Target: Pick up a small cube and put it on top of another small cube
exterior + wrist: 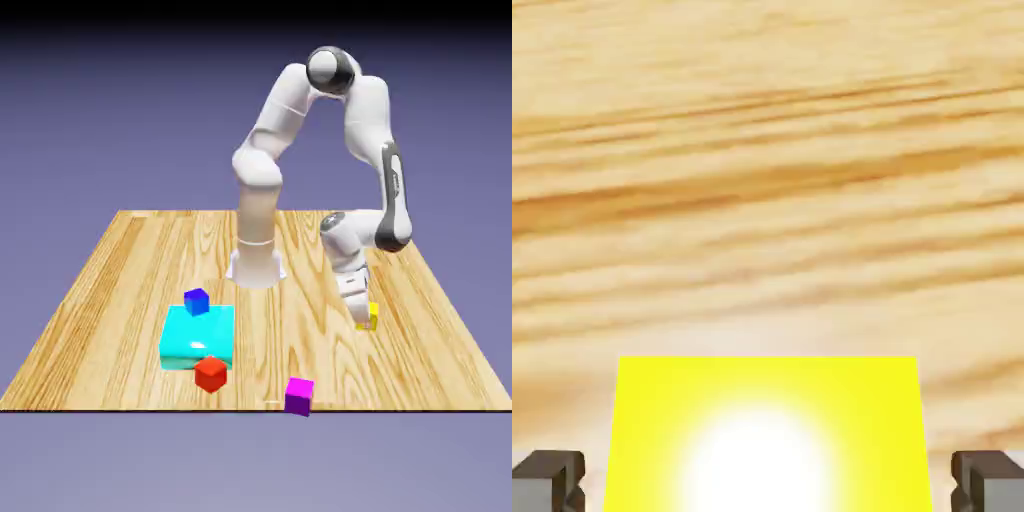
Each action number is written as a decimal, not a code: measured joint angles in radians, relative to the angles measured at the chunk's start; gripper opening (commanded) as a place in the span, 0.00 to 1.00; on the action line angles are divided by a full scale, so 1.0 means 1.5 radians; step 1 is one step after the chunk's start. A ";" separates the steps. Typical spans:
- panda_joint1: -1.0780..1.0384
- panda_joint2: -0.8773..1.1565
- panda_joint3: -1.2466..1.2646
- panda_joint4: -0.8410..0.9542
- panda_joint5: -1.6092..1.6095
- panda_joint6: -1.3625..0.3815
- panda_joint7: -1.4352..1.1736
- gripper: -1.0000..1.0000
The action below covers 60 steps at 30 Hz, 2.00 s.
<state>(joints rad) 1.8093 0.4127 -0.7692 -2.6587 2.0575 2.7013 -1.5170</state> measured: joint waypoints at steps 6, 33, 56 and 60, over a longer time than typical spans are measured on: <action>0.035 -0.145 -0.052 -0.051 -0.116 0.097 0.061 0.00; 0.281 -0.433 -0.544 0.211 -0.815 -0.162 -0.067 0.00; 0.520 -0.657 -1.031 0.514 -1.482 -0.485 -0.235 0.00; 0.554 -0.688 -1.099 0.556 -1.576 -0.531 -0.259 0.00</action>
<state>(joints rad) 2.6401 -0.6199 -2.4182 -1.8247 -0.3058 1.9053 -1.9053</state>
